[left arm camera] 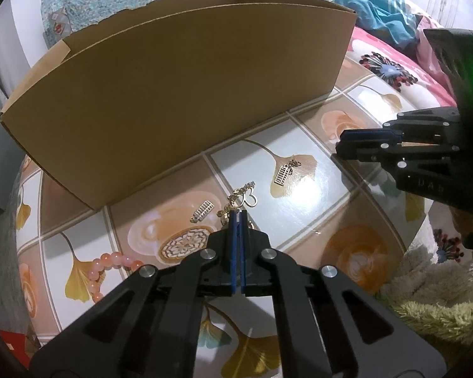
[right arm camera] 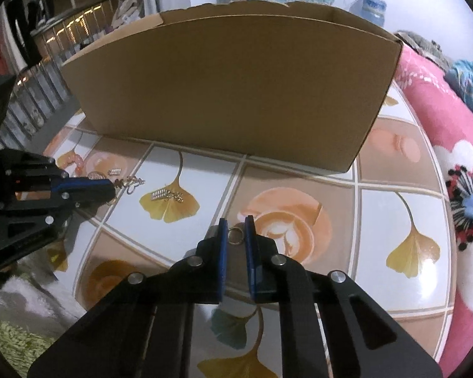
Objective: Organize jewelry
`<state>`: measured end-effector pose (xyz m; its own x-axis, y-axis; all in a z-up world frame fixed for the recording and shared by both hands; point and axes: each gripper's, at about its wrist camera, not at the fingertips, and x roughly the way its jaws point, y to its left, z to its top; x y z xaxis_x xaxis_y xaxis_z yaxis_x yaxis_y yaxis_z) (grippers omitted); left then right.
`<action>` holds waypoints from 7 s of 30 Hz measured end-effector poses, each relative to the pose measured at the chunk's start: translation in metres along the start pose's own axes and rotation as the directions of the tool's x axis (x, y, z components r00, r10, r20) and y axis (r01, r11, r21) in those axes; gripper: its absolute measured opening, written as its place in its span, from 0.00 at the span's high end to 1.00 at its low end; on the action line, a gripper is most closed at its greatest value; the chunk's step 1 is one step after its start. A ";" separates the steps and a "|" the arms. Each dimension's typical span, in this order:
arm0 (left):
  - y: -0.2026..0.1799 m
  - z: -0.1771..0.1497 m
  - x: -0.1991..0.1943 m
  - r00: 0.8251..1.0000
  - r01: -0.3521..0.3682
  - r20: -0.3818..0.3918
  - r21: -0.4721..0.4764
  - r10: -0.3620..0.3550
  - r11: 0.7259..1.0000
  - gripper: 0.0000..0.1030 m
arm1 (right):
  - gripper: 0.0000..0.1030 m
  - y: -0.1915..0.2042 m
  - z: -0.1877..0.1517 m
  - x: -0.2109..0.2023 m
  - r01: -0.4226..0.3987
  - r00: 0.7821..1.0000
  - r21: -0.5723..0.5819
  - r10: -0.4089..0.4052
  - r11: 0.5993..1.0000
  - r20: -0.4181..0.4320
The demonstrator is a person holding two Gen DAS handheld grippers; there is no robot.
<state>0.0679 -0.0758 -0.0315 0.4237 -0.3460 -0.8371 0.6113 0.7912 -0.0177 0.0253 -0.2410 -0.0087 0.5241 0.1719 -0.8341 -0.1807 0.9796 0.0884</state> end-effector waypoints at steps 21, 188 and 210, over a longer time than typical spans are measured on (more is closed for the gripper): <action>-0.005 -0.004 -0.001 1.000 -0.005 -0.023 0.031 0.006 1.000 0.78 | 0.89 -0.001 -0.009 -0.016 -0.027 0.999 0.031 0.026 0.999 0.030; 0.053 0.008 -0.018 0.999 -0.004 0.051 -0.143 0.011 0.990 0.96 | 0.68 0.001 0.011 -0.008 -0.263 0.965 0.101 0.260 0.960 0.043; 0.061 0.001 -0.015 0.998 0.038 0.061 -0.157 -0.029 0.987 0.96 | 0.84 0.038 0.019 0.014 -0.088 0.996 -0.176 0.089 0.980 -0.003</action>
<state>0.0995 -0.0233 -0.0196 0.4459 -0.3986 -0.8014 0.5147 0.8467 -0.1347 0.0418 -0.1995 -0.0062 0.5038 0.2583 -0.8243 -0.3699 0.9268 0.0643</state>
